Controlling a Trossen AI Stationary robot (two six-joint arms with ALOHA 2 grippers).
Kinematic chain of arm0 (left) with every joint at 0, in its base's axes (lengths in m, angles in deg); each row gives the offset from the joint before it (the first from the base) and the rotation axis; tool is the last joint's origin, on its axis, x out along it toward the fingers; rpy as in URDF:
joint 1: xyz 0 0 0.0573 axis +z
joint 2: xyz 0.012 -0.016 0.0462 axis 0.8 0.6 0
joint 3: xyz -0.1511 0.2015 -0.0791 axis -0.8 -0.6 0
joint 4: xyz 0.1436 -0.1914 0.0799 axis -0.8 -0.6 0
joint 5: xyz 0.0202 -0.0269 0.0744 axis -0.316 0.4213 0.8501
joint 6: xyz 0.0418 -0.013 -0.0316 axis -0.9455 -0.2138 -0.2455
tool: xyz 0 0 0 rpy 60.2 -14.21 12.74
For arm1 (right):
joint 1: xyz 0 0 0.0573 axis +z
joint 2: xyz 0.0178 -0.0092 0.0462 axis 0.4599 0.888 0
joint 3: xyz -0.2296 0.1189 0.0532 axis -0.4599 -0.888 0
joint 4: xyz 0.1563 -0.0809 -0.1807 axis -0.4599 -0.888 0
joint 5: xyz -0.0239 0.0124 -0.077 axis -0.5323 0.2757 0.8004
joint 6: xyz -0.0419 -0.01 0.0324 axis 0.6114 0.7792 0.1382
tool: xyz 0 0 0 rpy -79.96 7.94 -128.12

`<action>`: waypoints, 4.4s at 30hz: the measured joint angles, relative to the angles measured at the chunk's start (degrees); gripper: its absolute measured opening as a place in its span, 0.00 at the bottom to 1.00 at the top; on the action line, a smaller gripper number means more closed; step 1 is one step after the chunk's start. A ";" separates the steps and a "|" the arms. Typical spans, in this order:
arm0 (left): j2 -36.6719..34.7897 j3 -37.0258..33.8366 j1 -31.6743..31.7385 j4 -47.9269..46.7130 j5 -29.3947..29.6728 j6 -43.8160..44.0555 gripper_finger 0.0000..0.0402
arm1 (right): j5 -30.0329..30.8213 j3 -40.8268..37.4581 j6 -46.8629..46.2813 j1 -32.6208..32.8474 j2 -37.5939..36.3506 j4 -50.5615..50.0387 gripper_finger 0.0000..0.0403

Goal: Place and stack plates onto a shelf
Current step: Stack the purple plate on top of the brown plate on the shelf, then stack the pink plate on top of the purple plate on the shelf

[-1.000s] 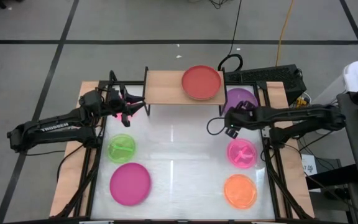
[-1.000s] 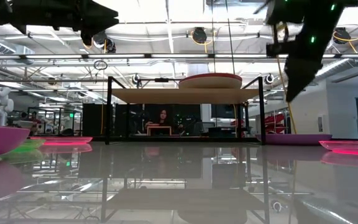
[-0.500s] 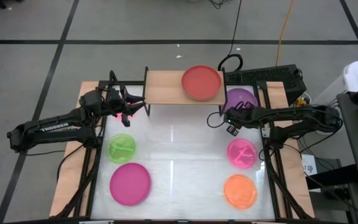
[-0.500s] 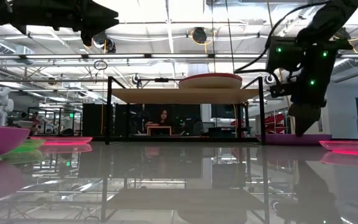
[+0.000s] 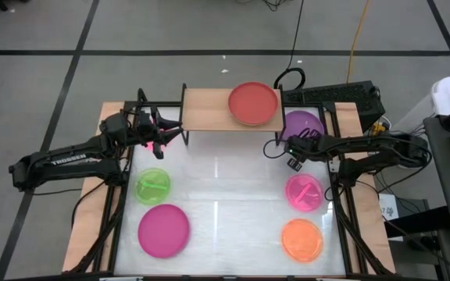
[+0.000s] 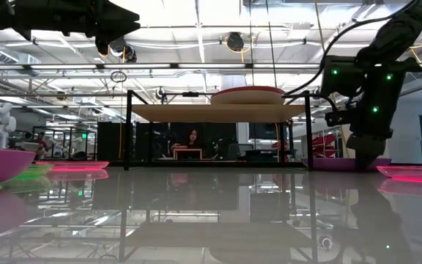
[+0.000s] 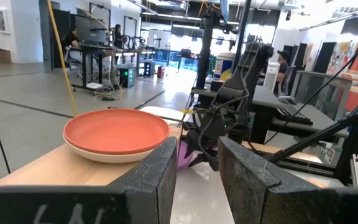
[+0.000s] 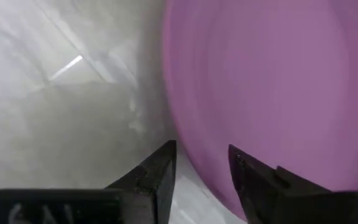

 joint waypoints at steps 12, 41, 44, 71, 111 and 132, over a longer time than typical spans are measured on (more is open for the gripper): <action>0.00 0.00 0.00 -0.01 -0.01 -0.02 0.30 | -3.69 0.25 -0.83 -0.04 -0.96 1.58 0.04; 0.02 0.03 0.00 0.48 2.83 1.01 0.30 | 6.19 19.46 17.09 2.26 -18.26 20.73 0.00; 0.02 0.03 0.00 0.69 3.16 1.01 0.30 | 5.16 25.69 22.54 3.81 -12.76 20.93 0.00; 0.02 0.03 0.00 -0.04 3.23 1.55 0.30 | 11.24 39.70 38.58 11.10 13.99 10.18 0.00; 6.38 0.07 -6.57 -7.63 -2.29 11.17 0.30 | -5.40 38.87 26.19 29.93 -4.59 21.61 0.35; 22.47 0.09 -35.69 -37.67 -2.03 20.44 0.30 | 1.12 29.39 36.44 35.98 -4.52 33.05 0.35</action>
